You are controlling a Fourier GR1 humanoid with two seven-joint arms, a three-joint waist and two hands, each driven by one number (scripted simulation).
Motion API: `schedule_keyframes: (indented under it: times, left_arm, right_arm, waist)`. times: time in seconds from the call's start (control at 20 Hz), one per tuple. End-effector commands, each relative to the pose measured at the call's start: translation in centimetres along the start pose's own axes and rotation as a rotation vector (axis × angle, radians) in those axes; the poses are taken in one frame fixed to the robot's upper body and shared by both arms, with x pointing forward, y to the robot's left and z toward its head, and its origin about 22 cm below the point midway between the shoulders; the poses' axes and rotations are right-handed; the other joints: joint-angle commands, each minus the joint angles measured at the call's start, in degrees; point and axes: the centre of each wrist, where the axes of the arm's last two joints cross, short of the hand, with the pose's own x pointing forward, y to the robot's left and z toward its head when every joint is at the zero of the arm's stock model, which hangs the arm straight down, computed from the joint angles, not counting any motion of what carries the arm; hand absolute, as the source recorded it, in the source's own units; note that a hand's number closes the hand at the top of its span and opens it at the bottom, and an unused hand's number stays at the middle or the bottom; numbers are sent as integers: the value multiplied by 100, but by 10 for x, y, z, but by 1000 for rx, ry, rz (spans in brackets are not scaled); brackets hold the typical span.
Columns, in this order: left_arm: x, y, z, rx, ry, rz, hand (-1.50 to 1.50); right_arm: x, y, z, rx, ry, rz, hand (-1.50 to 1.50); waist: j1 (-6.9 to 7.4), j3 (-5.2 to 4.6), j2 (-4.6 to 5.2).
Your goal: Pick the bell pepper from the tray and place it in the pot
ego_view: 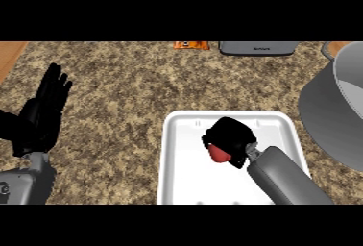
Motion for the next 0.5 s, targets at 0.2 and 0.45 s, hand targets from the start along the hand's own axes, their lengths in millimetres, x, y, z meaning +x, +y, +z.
schedule_keyframes:
  times: [0.2,0.45]
  left_arm:
    - [10,12,-19,0,-11,12,0]
    - [-6,22,0,39,27,-15,0]
  right_arm:
    - [4,9,-14,9,-54,24,150]
    - [20,45,31,-70,54,-192,150]
  waist:
    - [-13,1,4]
    - [-177,-2,-46]
